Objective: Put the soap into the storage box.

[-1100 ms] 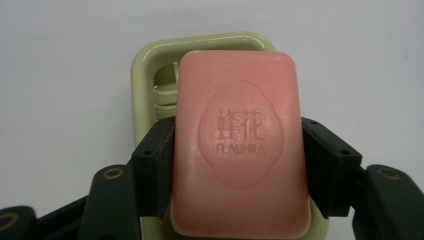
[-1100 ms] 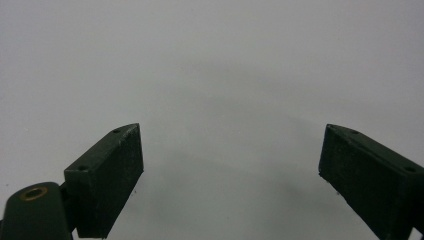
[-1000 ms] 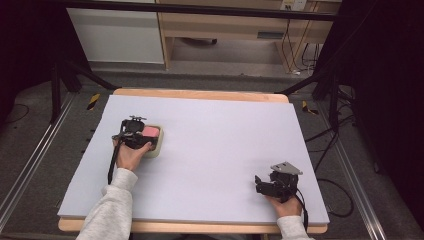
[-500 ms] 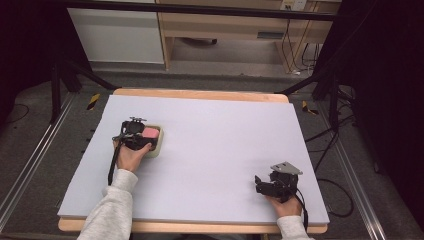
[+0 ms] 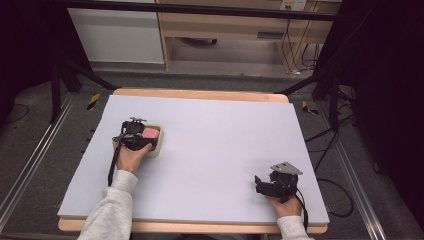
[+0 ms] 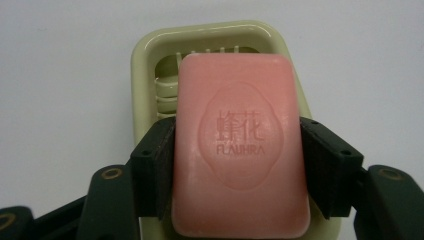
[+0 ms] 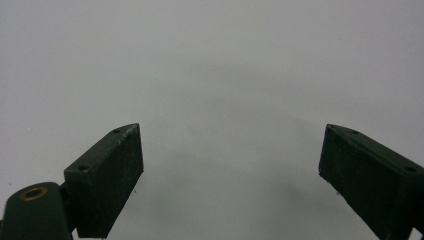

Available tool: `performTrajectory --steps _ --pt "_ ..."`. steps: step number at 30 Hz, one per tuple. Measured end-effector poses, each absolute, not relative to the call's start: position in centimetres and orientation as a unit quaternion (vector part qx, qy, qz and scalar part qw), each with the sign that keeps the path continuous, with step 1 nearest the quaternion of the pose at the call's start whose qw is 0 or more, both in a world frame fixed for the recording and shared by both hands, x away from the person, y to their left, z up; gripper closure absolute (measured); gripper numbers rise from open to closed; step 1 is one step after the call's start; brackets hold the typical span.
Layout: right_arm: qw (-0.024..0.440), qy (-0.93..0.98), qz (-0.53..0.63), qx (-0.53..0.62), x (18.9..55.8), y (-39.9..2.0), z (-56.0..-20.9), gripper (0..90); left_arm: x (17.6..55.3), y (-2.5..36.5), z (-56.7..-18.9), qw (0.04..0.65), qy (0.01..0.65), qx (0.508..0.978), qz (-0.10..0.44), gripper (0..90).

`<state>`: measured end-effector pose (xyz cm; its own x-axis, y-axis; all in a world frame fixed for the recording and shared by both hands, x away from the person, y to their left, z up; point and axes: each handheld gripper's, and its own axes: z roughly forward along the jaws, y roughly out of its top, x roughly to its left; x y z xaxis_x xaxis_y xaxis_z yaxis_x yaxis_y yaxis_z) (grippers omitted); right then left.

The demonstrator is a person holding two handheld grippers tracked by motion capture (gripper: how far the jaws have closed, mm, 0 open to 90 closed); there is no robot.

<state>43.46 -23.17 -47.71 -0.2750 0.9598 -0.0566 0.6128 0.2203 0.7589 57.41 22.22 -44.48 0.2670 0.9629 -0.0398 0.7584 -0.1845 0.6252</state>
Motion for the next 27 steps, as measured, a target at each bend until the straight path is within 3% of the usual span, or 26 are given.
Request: performTrajectory --steps 3,27 --pt "0.272 0.732 0.319 0.537 43.5 -23.2 -47.7 10.9 57.1 22.3 -43.9 0.292 0.572 0.743 0.188 28.3" --pt "0.275 0.728 0.319 0.541 43.4 -23.3 -47.7 10.9 51.7 24.6 -43.3 0.34 0.52 0.757 0.202 22.9"
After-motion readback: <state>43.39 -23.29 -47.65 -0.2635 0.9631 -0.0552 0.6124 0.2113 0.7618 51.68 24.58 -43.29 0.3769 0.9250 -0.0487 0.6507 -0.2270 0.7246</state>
